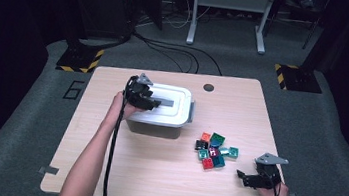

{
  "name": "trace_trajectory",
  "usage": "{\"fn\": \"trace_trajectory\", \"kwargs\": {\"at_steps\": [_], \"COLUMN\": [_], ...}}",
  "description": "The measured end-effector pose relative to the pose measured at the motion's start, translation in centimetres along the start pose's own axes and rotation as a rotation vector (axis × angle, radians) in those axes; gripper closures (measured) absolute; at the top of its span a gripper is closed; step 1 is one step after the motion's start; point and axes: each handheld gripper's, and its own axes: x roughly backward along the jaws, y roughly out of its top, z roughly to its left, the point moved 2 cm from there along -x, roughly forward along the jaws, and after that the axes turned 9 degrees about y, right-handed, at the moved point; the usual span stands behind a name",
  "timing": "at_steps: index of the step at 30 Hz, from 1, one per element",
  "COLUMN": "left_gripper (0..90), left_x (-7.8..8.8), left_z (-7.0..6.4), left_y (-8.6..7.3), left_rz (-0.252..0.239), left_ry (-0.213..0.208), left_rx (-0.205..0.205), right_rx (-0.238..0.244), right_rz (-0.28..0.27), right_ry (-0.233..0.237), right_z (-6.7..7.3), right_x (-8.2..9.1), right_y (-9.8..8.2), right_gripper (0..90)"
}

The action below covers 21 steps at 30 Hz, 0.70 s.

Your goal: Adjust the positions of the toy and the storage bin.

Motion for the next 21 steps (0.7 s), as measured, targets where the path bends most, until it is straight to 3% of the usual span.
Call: {"fn": "trace_trajectory", "kwargs": {"at_steps": [19, 21], "left_gripper": [60.1, 61.4], "left_x": [0.8, 0.8], "left_z": [-2.8, -3.2], "left_y": [0.8, 0.9], "left_rz": [0.050, 0.051], "left_ry": [0.025, 0.028], "left_rx": [-0.061, -0.052], "right_rx": [-0.001, -0.001], "right_rz": [0.000, 0.000], "right_ry": [-0.003, -0.004], "right_z": [0.0, 0.0], "right_x": [0.0, 0.0], "right_y": [0.0, 0.0], "right_gripper": [9.3, 9.4]}}
